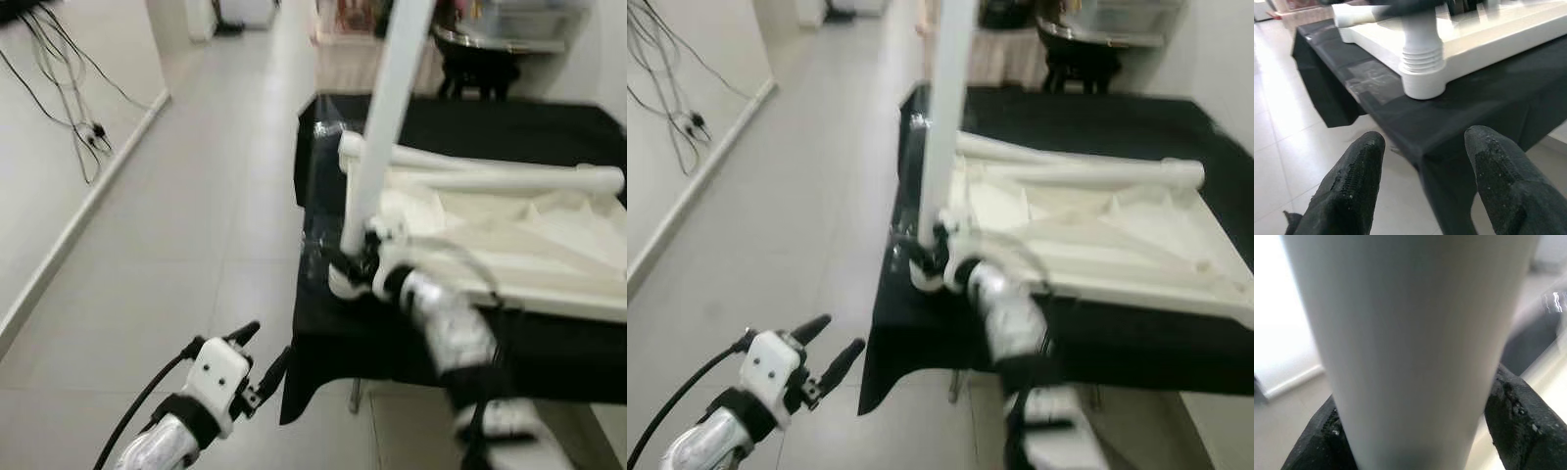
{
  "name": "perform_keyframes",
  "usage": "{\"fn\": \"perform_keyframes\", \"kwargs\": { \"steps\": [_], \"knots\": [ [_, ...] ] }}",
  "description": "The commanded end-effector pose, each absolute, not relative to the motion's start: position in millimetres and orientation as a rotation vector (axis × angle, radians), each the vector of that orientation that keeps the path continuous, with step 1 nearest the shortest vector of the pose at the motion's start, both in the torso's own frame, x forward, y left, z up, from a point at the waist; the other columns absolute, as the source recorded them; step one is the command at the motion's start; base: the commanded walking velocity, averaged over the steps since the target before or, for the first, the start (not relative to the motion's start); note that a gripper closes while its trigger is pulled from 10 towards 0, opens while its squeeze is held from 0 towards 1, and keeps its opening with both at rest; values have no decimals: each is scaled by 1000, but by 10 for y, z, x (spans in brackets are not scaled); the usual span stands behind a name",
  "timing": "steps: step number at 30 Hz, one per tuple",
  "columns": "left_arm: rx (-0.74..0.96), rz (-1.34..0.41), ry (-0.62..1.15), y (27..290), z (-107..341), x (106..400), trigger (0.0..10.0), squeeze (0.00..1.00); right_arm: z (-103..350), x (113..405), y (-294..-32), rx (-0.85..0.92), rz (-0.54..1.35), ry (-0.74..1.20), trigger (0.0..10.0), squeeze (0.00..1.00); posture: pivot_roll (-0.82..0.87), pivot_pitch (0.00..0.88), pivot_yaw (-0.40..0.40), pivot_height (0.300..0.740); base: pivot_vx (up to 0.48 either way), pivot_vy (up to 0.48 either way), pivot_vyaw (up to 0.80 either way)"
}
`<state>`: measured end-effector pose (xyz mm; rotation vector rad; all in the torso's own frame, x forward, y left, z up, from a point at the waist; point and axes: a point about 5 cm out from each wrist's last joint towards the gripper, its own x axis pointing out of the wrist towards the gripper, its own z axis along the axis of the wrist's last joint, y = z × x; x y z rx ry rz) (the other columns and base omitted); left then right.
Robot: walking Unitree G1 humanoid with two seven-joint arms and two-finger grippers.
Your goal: Building children table
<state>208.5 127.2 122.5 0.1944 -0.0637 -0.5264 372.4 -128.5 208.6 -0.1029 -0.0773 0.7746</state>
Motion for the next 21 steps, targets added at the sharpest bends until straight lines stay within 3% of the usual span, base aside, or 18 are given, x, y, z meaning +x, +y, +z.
{"fn": "perform_keyframes", "kwargs": {
  "steps": [1,5,9,10,13,14,21],
  "knots": [
    [197,-530,-38,1265,1171,2066,10000,0,2063,3690,-1238,-93,865,-88,10000,0,96,150,-56,740,0,0,0],
    [204,-539,-43,1246,1169,2042,10000,0,2110,3665,-1136,-165,1066,-42,10000,0,119,162,-60,740,0,0,0],
    [204,-545,-48,1243,1170,2028,10000,0,2131,3709,-1088,-180,1123,-24,10000,0,128,172,-60,740,0,0,0],
    [204,-548,-49,1240,1176,2009,10000,0,2154,3731,-1061,-171,1151,-15,5765,0,137,181,-61,740,0,0,0],
    [204,-548,-49,1240,1176,2009,10000,0,2154,3731,-1061,-171,1151,-15,5765,0,137,181,-61,740,0,0,0],
    [204,-550,-49,1239,1186,1989,10000,0,2173,3750,-1041,-174,1167,-8,0,0,141,189,-61,740,0,0,0],
    [193,-560,-47,1227,1252,1853,10000,0,2159,3835,-1134,-178,1122,16,0,0,135,249,-56,740,0,0,0]
  ]
}}
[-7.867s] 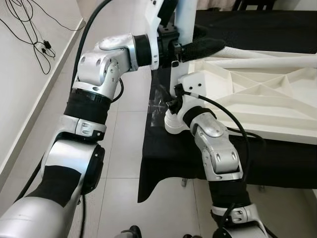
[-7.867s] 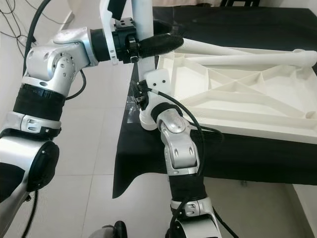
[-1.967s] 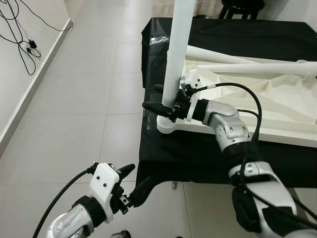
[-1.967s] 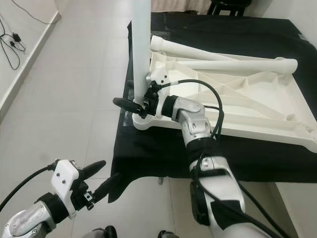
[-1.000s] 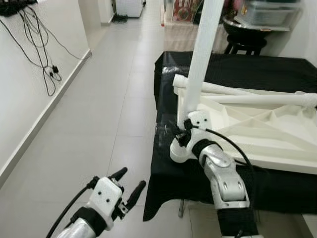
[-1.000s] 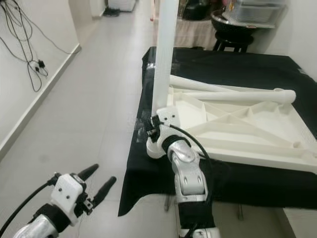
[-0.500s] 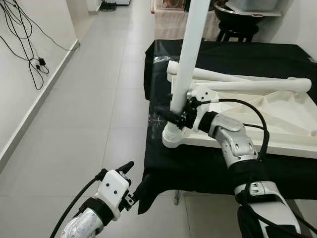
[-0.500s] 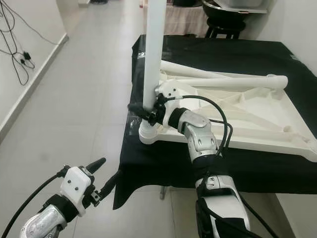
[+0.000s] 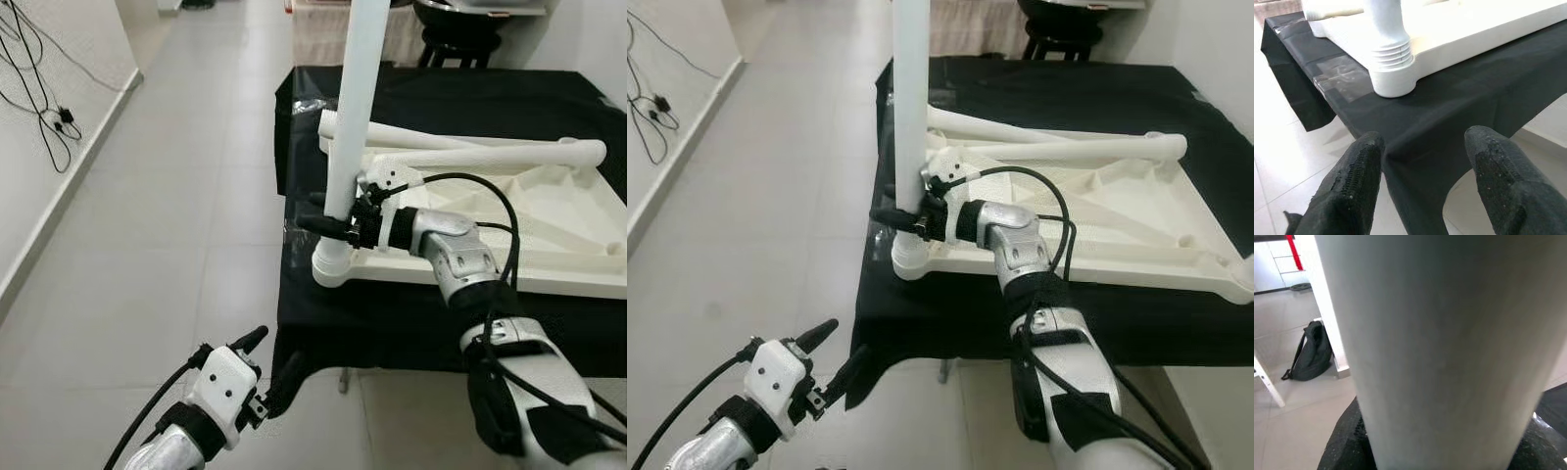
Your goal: Building children table
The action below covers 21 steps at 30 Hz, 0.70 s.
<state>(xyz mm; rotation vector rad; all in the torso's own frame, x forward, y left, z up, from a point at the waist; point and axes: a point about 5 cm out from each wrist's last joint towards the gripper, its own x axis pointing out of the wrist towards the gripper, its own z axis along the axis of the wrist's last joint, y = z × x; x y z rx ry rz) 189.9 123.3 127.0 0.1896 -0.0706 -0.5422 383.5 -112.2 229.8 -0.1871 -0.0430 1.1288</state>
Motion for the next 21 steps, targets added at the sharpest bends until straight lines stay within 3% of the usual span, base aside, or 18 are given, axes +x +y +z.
{"fn": "perform_keyframes", "kwargs": {
  "steps": [1,5,7,8,9,11,12,13,14,16,20,21],
  "knots": [
    [193,-560,-47,1227,1252,1853,10000,0,2159,3835,-1134,-178,1122,16,0,0,135,249,-56,740,0,0,0],
    [183,-566,-48,1220,1285,1799,10000,0,1996,3817,-1312,-164,950,47,0,0,108,283,-58,740,0,0,0],
    [183,-566,-48,1220,1285,1799,10000,0,1996,3817,-1312,-164,950,47,0,0,108,283,-58,740,0,0,0],
    [180,-568,-50,1220,1298,1781,10000,0,1837,3754,-1366,-155,798,101,0,0,104,296,-60,740,0,0,0],
    [180,-569,-51,1226,1308,1767,10000,0,1668,3620,-1403,-75,503,151,0,0,97,307,-57,740,0,0,0],
    [180,-569,-51,1226,1308,1767,10000,0,1668,3620,-1403,-75,503,151,0,0,97,307,-57,740,0,0,0],
    [179,-569,-53,1234,1319,1755,10000,0,1515,3360,-1376,-40,355,200,0,0,88,315,-47,740,0,0,0],
    [179,-569,-53,1234,1319,1755,10000,0,1515,3360,-1376,-40,355,200,0,0,88,315,-47,740,0,0,0],
    [179,-569,-53,1242,1324,1754,10000,0,1435,3126,-1326,-5,261,239,0,0,78,320,-40,740,0,0,0],
    [179,-569,-52,1247,1326,1757,10000,0,1430,3020,-1279,-2,222,233,0,0,73,312,-31,740,0,0,0],
    [179,-573,-48,1248,1315,1777,10000,0,1473,3075,-1165,-10,233,202,0,0,78,299,-26,740,0,0,0],
    [179,-574,-45,1247,1312,1782,10000,0,1494,3126,-1141,-11,233,187,10000,0,78,299,-26,740,0,0,0]
  ]
}}
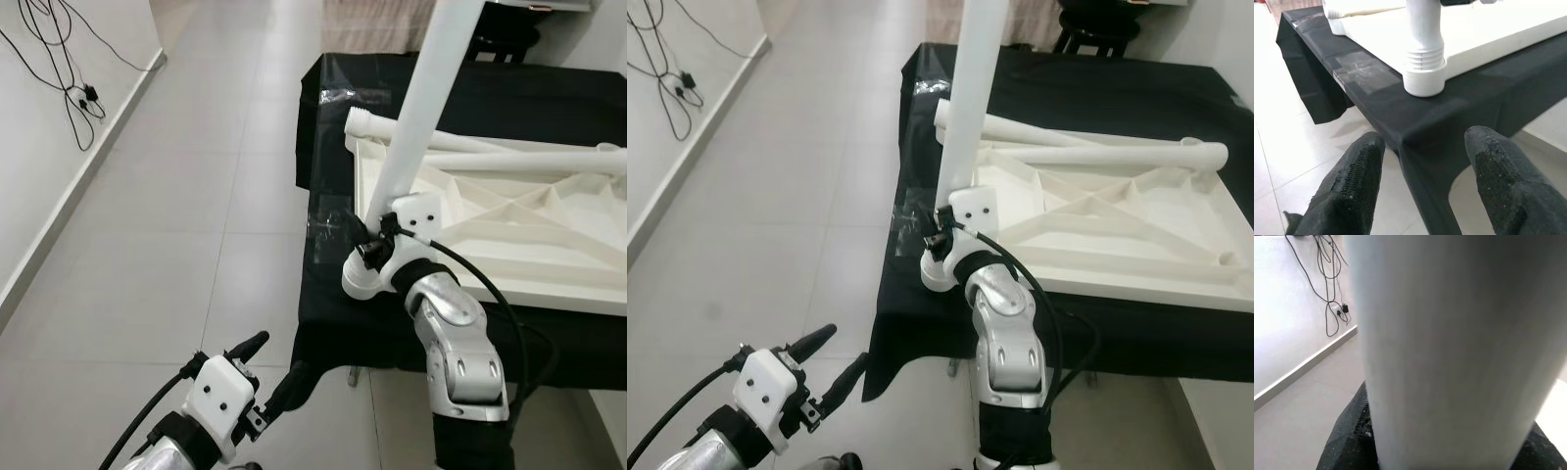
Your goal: Building children table
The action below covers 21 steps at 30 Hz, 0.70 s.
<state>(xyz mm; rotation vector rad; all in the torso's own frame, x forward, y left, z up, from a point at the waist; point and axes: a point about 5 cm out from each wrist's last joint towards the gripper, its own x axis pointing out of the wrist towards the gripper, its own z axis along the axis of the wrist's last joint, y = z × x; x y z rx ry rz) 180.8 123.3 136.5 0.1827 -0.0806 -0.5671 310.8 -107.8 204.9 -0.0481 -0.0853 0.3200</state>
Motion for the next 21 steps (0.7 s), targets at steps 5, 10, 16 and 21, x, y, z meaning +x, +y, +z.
{"fn": "perform_keyframes", "kwargs": {
  "steps": [5,10,16,21],
  "knots": [
    [182,-569,-39,1255,1293,1819,10000,0,1822,3376,-1041,52,405,2,10000,1000,84,271,-28,740,0,0,0],
    [183,-566,-33,1258,1273,1851,10000,0,2172,3412,-1010,89,672,-143,10000,1000,82,248,-29,740,0,0,0],
    [185,-569,-30,1242,1248,1880,10000,0,2320,3494,-1075,18,914,-190,10000,0,102,226,-33,740,0,0,0],
    [188,-569,-29,1230,1232,1907,10000,0,2361,3574,-1022,-88,1179,-149,9333,0,114,214,-33,740,0,0,0]
  ]
}}
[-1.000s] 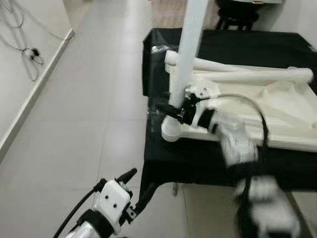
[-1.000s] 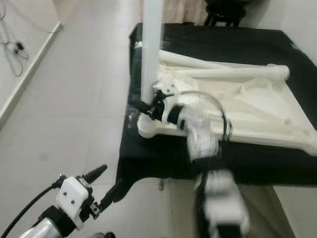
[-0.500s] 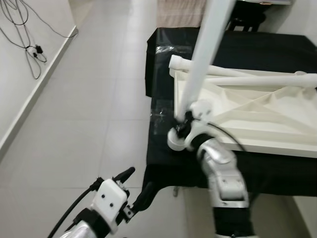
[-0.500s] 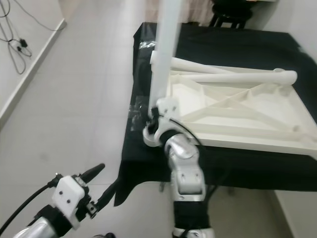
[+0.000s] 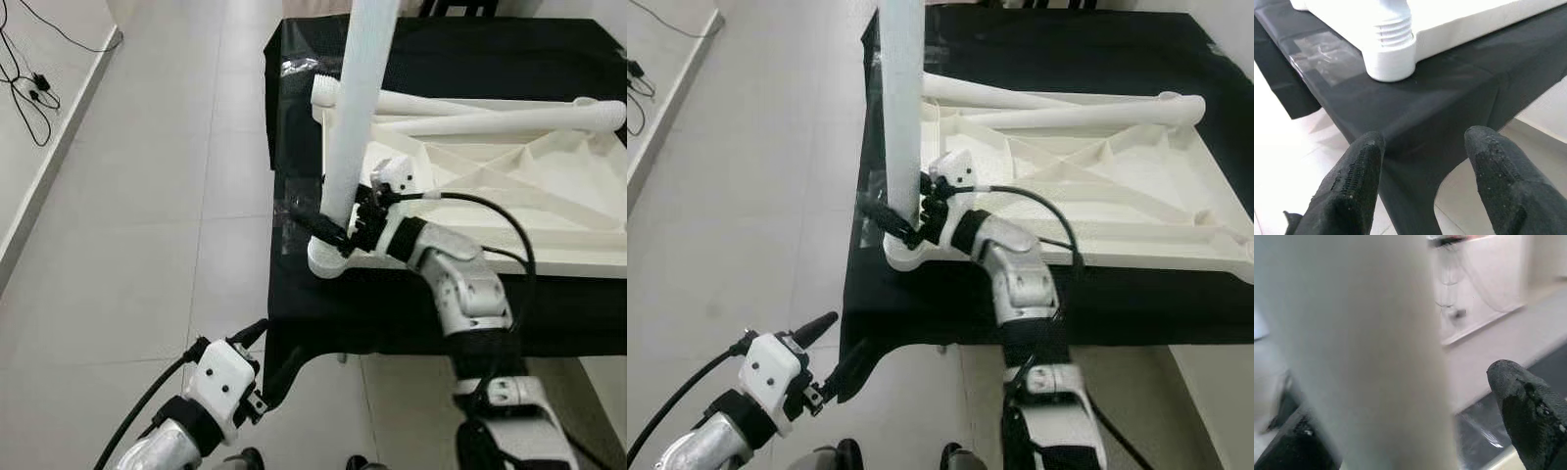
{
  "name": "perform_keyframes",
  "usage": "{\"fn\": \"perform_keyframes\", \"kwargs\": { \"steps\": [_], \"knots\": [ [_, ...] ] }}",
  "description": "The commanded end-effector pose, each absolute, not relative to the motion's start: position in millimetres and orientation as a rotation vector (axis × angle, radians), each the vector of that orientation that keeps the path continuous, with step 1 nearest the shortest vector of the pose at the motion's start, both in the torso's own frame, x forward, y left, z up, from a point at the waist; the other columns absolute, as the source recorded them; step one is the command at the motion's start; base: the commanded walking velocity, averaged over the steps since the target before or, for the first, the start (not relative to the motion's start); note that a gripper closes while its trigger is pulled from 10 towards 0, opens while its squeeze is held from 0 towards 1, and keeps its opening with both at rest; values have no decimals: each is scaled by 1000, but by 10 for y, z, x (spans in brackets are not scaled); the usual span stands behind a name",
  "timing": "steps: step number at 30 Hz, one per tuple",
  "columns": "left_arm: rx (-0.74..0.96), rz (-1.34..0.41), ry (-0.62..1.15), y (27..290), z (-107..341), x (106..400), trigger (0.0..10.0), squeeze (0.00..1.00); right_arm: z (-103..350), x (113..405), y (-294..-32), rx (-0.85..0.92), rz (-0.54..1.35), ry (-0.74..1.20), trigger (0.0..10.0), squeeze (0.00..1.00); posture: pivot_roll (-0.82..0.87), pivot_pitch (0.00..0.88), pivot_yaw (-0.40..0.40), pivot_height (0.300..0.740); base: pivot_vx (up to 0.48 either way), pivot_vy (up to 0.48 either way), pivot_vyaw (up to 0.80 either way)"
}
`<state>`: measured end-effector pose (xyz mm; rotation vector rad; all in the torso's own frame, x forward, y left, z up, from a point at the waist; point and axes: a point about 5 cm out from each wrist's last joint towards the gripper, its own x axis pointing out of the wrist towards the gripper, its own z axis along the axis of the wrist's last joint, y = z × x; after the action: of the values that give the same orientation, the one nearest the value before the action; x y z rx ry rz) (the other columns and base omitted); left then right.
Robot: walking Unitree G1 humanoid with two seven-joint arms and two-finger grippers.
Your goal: Building children table
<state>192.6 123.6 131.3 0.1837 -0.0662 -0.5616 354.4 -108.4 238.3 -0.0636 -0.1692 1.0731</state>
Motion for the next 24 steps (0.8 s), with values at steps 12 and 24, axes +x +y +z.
{"fn": "perform_keyframes", "kwargs": {
  "steps": [12,24],
  "knots": [
    [183,-571,-26,1197,1208,1932,10000,0,2389,3723,-1145,-113,1212,-111,0,0,88,209,-29,740,0,0,0],
    [177,-572,-25,1238,1211,1930,10000,0,1430,3241,-1071,19,379,133,0,0,37,231,-27,740,0,0,0]
  ]
}}
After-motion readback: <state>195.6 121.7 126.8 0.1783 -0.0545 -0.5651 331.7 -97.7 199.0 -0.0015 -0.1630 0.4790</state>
